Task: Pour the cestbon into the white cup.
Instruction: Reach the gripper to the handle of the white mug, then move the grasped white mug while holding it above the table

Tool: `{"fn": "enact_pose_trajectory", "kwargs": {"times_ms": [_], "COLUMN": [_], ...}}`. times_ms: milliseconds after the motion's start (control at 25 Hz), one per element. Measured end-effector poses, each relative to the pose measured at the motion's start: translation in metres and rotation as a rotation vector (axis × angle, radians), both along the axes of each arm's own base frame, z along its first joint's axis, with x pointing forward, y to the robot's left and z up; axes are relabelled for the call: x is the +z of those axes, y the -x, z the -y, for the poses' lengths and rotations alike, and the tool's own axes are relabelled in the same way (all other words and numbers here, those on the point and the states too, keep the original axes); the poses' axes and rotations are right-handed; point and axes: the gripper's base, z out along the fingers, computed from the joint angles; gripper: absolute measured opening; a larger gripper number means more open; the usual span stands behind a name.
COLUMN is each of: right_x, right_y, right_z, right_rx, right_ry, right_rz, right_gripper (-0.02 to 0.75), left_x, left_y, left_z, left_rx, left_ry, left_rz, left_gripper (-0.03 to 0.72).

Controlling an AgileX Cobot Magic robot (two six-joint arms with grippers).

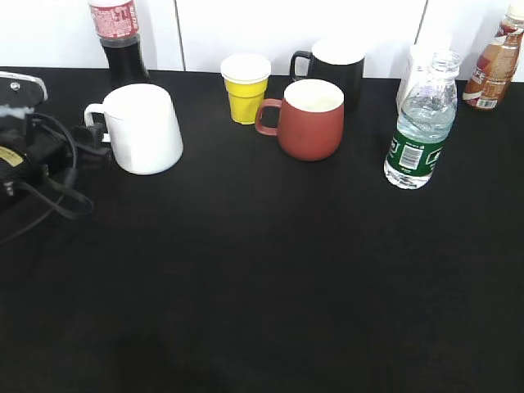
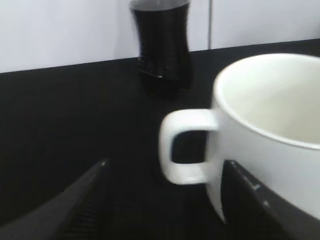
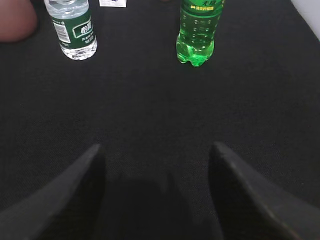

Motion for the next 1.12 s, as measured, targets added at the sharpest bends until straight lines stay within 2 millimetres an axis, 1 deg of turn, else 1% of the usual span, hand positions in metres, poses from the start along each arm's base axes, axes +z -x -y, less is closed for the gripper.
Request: {"fn": "enact_pose_trajectory", "kwargs": {"times_ms": [120, 280, 360, 480, 640, 760, 800, 840, 880, 920, 1000, 1040, 1120], "right_x": [0.000, 0.000, 0.000, 0.000, 0.000, 0.000, 0.000, 0.000, 0.000, 0.000, 0.000, 0.000, 0.000], "right_y": [0.000, 0.000, 0.000, 0.000, 0.000, 0.000, 0.000, 0.000, 0.000, 0.000, 0.000, 0.000, 0.000], "right_z": [0.000, 0.000, 0.000, 0.000, 0.000, 0.000, 0.000, 0.000, 0.000, 0.000, 0.000, 0.000, 0.000], "right_rx": [0.000, 0.000, 0.000, 0.000, 0.000, 0.000, 0.000, 0.000, 0.000, 0.000, 0.000, 0.000, 0.000], "right_ry": [0.000, 0.000, 0.000, 0.000, 0.000, 0.000, 0.000, 0.000, 0.000, 0.000, 0.000, 0.000, 0.000], "right_rz": [0.000, 0.000, 0.000, 0.000, 0.000, 0.000, 0.000, 0.000, 0.000, 0.000, 0.000, 0.000, 0.000], "right_gripper": [0.491, 0.491, 0.491, 0.491, 0.491, 0.491, 0.491, 0.491, 0.491, 0.491, 0.491, 0.491, 0.491], "left_x": [0.000, -0.009, -0.008, -0.012, -0.019, -0.020, -0.021, -0.022, -0.024, -0.026, -0.029, -0.028, -0.027], "left_y": [-0.008, -0.022, -0.028, -0.034, -0.043, -0.055, -0.057, -0.066, -0.068, -0.073, -0.081, -0.082, -0.081], "left_z": [-0.006, -0.001, 0.001, -0.005, -0.008, -0.011, -0.012, -0.009, -0.007, -0.003, 0.001, 0.002, 0.002], "left_rx": [0.015, -0.005, -0.004, 0.008, -0.063, -0.055, -0.053, -0.086, -0.110, -0.161, -0.193, -0.193, -0.194], "left_ry": [-0.004, -0.017, -0.014, -0.020, -0.075, -0.078, -0.078, -0.094, -0.106, -0.128, -0.139, -0.132, -0.131], "left_rz": [0.007, -0.002, 0.008, 0.005, 0.012, 0.033, 0.033, 0.056, 0.065, 0.093, 0.122, 0.133, 0.133], "left_gripper": [0.500, 0.499, 0.499, 0.499, 0.496, 0.449, 0.445, 0.413, 0.382, 0.296, 0.086, 0.072, 0.070]}}
